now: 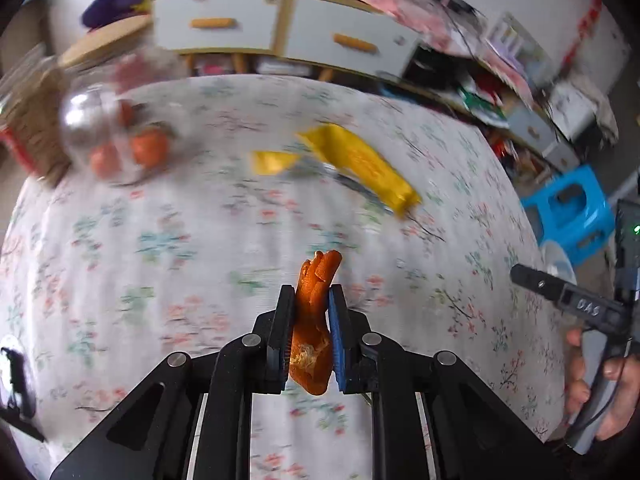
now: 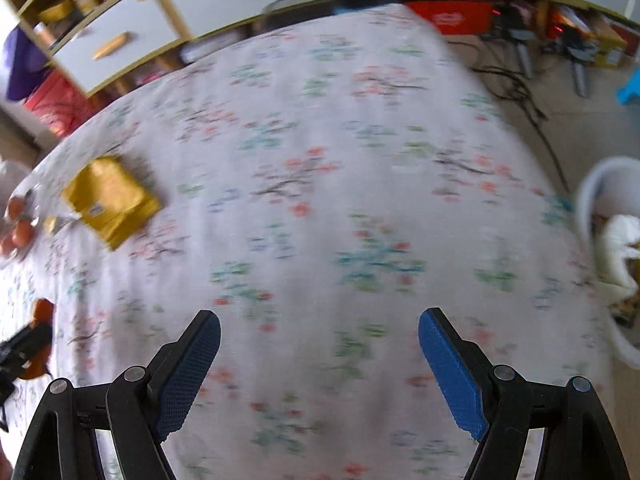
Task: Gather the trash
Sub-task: 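Grasp the orange peel with the left gripper while the right grasps the yellow bread wrapper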
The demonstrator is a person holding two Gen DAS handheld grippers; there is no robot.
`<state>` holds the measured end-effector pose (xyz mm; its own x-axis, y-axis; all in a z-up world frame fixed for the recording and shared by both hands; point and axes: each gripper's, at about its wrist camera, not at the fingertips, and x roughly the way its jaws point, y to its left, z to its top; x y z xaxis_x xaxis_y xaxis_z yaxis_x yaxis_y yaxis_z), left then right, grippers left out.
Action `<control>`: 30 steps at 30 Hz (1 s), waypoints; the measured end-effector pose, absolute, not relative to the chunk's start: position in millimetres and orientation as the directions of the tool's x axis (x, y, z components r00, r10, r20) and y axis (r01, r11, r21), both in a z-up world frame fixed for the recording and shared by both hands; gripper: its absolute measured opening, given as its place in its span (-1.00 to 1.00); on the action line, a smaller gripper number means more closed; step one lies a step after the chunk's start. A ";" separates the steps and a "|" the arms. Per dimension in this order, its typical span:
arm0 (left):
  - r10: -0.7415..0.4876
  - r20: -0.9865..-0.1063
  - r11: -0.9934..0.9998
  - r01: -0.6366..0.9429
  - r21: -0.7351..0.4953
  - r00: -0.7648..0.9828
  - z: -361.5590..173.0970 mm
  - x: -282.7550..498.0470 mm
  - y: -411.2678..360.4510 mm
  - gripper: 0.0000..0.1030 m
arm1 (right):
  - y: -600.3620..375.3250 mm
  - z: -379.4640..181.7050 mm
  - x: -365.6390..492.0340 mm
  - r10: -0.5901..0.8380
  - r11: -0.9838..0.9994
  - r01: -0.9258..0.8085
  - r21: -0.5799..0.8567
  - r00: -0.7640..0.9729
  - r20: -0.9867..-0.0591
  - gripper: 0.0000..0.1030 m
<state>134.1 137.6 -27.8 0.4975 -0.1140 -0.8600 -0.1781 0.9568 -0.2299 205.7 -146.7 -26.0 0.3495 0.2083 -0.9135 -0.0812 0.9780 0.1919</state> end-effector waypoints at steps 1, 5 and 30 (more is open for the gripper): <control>-0.106 -0.857 0.954 -0.193 -0.232 0.505 -25.5 130.8 146.8 -0.66 | -137.8 -26.9 207.5 0.210 0.977 -0.098 0.187 0.348 -0.914 0.69; -0.111 -0.848 0.939 -0.226 -0.261 0.518 -22.5 122.6 173.5 -0.66 | -94.6 -26.4 217.5 0.230 0.964 -0.209 0.166 0.335 -0.914 0.71; -0.147 -0.833 0.888 -0.298 -0.349 0.534 -15.3 109.2 239.7 -0.66 | 65.9 -70.8 292.8 0.190 0.905 -0.419 0.069 0.253 -0.949 0.53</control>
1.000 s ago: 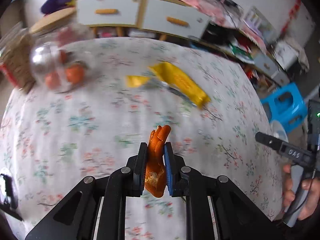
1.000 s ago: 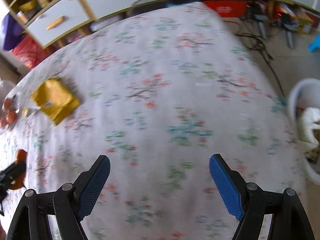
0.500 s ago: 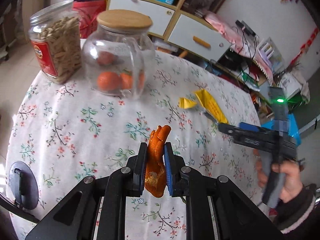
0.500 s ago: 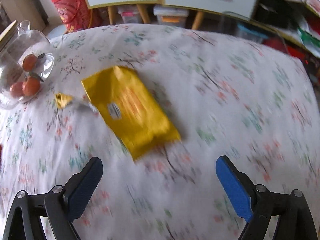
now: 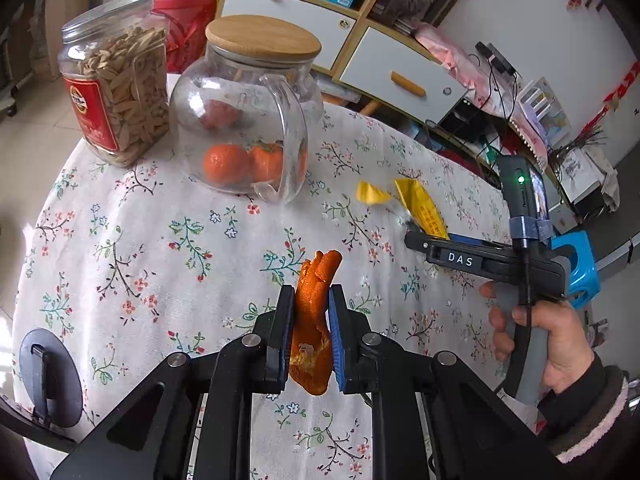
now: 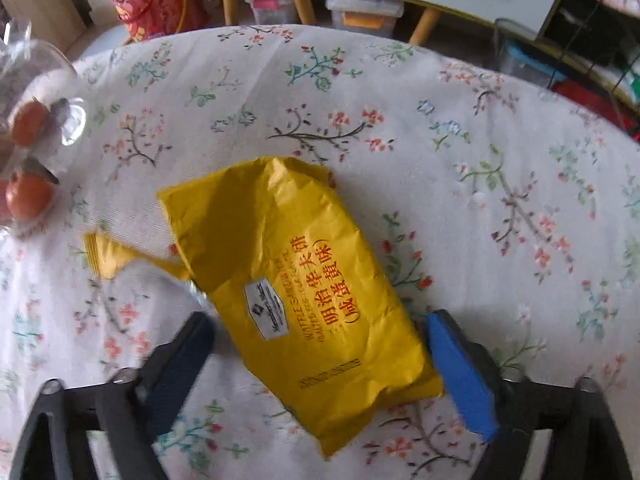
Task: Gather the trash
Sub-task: 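Grasp the orange peel with the left gripper while the right grasps the yellow bread wrapper, then carry the bread wrapper and orange peel to the bucket and release both inside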
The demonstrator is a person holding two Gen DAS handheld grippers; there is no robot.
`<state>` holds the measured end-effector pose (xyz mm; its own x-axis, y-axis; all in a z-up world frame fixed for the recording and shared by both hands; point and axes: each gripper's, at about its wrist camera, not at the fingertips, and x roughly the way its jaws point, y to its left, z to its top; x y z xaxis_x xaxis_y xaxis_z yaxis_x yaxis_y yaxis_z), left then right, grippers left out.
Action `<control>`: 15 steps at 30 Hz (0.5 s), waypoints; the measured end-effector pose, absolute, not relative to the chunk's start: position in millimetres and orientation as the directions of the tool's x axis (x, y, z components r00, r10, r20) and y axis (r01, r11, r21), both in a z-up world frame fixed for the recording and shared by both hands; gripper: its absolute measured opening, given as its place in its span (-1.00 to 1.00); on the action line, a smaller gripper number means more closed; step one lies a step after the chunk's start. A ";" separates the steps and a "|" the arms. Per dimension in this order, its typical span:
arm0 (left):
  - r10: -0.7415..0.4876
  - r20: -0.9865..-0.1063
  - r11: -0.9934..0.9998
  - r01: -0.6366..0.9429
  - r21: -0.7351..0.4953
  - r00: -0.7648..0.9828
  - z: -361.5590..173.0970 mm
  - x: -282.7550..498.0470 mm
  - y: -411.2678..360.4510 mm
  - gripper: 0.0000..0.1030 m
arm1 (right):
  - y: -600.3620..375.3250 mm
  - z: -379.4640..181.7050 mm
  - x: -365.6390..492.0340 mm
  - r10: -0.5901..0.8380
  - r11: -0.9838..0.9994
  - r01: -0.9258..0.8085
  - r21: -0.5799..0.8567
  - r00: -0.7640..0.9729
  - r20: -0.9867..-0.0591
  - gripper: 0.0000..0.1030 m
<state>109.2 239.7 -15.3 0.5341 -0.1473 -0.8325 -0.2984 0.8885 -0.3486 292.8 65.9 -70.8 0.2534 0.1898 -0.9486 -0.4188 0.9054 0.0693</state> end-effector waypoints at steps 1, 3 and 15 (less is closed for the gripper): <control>-0.146 -0.834 0.889 -0.298 -0.346 0.532 -16.3 110.1 238.9 -0.66 | 67.5 -69.9 291.0 0.190 0.902 -0.426 0.067 0.253 -0.949 0.38; -0.148 -0.837 0.890 -0.298 -0.345 0.527 -18.0 111.6 235.6 -0.66 | 69.3 -67.9 286.0 0.184 0.895 -0.443 0.057 0.250 -0.951 0.16; -0.148 -0.847 0.918 -0.249 -0.310 0.510 -21.4 108.9 198.9 -0.66 | 13.5 -49.0 233.9 0.186 0.895 -0.442 0.060 0.246 -0.951 -0.10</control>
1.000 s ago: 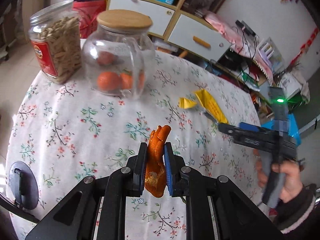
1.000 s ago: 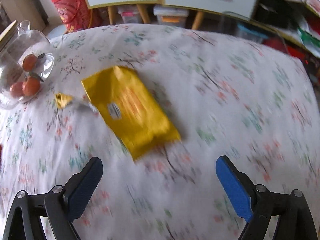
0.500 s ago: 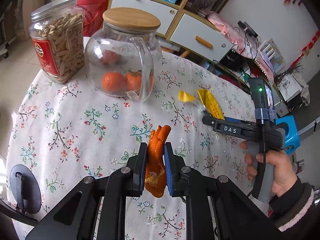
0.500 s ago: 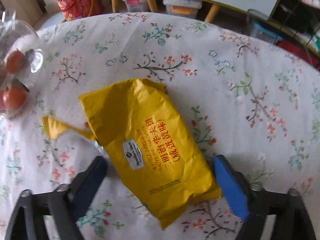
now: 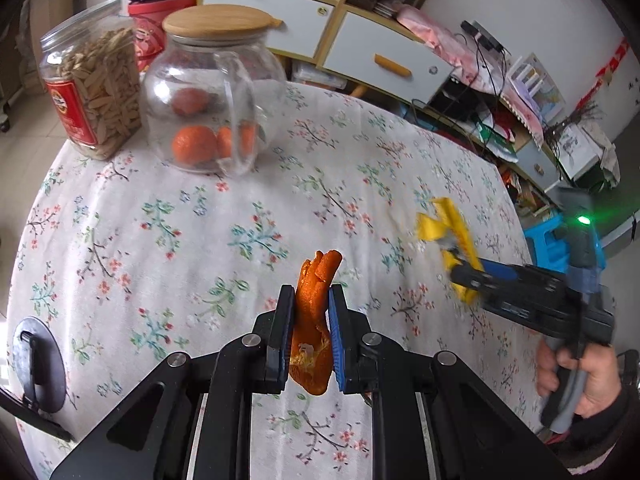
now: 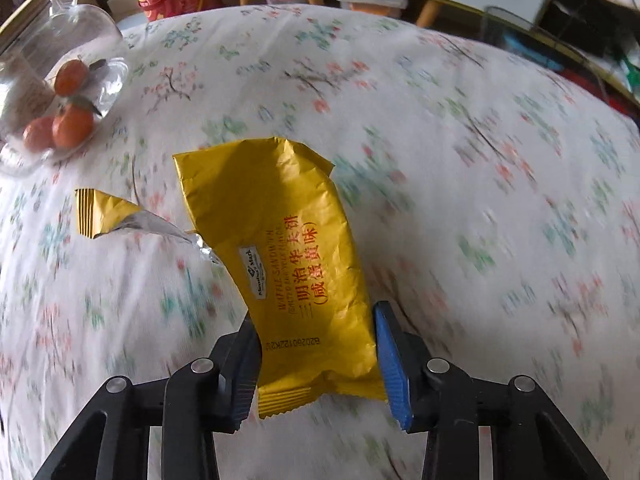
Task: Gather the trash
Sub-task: 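Carry the bread wrapper and orange peel to the bucket and release both inside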
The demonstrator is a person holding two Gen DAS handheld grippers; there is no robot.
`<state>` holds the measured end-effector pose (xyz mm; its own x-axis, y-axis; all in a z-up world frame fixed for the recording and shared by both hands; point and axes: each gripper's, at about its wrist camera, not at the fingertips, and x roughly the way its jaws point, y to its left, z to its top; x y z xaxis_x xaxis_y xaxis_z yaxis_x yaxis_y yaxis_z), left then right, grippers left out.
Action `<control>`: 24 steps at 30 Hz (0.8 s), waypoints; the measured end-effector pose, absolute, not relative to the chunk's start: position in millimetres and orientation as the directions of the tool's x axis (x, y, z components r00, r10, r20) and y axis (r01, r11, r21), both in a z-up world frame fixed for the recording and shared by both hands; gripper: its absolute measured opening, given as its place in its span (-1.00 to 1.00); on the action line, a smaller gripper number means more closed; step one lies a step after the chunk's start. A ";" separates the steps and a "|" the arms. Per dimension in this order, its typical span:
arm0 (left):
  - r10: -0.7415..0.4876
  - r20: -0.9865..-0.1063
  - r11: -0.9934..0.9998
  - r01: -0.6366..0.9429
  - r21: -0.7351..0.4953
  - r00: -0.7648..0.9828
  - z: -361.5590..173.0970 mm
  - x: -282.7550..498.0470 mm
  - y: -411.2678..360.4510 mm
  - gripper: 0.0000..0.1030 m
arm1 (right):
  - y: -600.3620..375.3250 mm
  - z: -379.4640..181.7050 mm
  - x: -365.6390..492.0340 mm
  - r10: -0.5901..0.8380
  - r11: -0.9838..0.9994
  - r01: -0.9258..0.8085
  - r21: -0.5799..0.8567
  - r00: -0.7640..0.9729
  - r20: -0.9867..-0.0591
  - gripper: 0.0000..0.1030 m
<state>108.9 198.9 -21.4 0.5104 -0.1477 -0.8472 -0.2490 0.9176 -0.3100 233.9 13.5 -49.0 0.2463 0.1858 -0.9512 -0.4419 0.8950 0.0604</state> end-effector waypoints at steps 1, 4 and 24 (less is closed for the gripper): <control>-0.147 -0.849 0.920 -0.244 -0.306 0.508 -22.0 108.5 194.5 -0.66 | 1.8 -44.4 227.4 0.188 0.899 -0.433 0.065 0.249 -0.950 -0.10; -0.148 -0.853 0.929 -0.225 -0.293 0.501 -23.4 108.5 179.7 -0.66 | -31.1 -32.0 210.8 0.192 0.916 -0.395 0.077 0.260 -0.946 -0.10; -0.250 -0.852 0.923 -0.153 -0.353 0.459 -35.2 99.0 91.3 -0.66 | -244.1 2.0 156.8 0.257 0.961 0.000 0.275 0.352 -0.900 -0.09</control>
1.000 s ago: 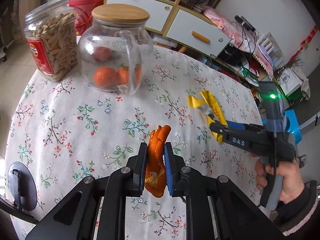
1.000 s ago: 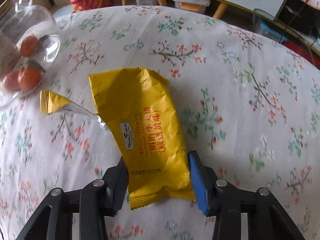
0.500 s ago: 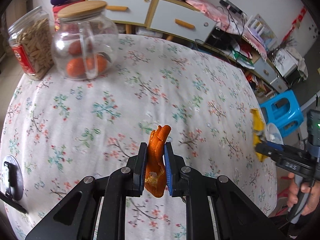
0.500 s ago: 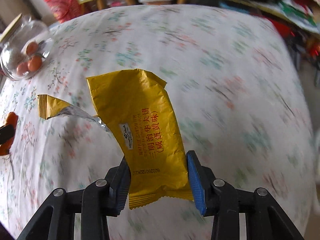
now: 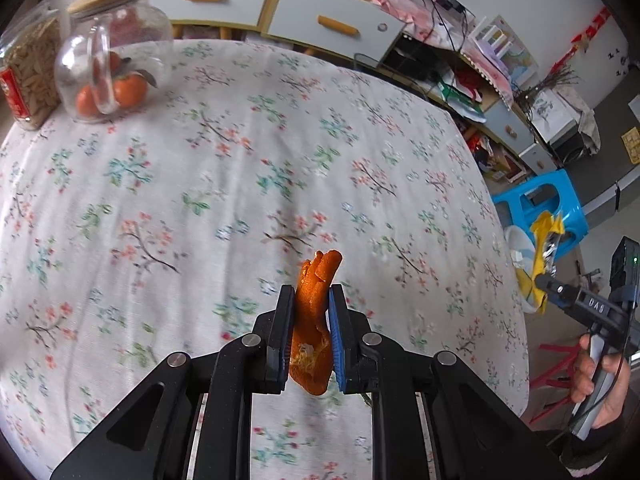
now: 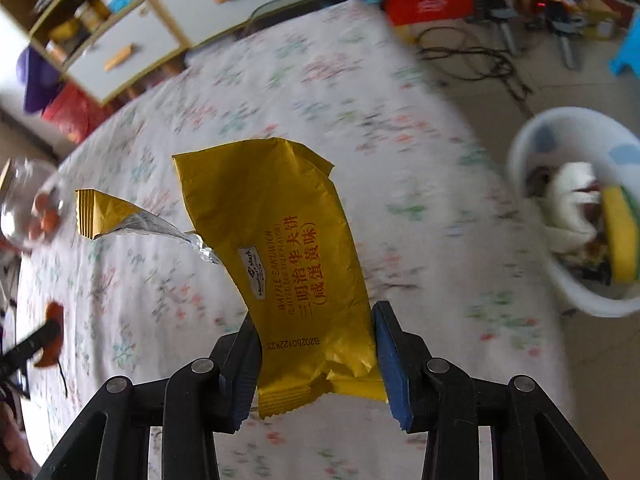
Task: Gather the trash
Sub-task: 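Carry the bread wrapper and orange peel to the bucket and release both inside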
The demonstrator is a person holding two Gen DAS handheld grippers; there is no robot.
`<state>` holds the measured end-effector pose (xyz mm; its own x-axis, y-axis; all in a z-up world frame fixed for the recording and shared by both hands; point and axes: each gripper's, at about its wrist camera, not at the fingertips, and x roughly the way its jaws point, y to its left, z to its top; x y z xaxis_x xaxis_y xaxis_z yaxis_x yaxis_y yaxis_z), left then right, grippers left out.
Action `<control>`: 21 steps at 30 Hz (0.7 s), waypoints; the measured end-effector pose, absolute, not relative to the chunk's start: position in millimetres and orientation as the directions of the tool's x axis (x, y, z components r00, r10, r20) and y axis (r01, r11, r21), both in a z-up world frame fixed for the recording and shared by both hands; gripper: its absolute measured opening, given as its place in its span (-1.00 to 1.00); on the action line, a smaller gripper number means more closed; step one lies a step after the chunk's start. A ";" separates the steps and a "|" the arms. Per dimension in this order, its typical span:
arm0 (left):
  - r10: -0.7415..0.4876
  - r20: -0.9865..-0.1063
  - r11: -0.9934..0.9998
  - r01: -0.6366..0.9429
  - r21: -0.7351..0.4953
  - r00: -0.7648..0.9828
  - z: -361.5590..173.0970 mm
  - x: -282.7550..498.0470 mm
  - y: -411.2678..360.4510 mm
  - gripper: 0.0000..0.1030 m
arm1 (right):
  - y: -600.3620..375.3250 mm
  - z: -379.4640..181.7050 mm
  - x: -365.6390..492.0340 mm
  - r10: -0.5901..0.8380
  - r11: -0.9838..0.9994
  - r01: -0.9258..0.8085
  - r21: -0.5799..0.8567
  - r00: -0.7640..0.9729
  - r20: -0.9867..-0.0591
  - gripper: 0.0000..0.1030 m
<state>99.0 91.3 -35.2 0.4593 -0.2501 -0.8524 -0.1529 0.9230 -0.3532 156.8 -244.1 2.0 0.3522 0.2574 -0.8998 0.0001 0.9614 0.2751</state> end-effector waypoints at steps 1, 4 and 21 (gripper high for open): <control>-0.250 -0.852 0.925 -0.146 -0.350 0.459 -35.0 99.4 88.7 -0.66 | -253.6 4.0 155.7 0.251 0.961 0.018 0.276 0.361 -0.898 -0.09; -0.251 -0.852 0.934 -0.117 -0.338 0.459 -33.6 100.4 74.8 -0.66 | -288.3 11.1 152.8 0.253 0.948 0.083 0.307 0.388 -0.886 -0.09; -0.294 -0.848 0.953 0.070 -0.294 0.442 -18.3 117.7 -27.0 -0.66 | -429.9 6.6 130.5 0.157 0.881 0.354 0.315 0.408 -0.899 -0.09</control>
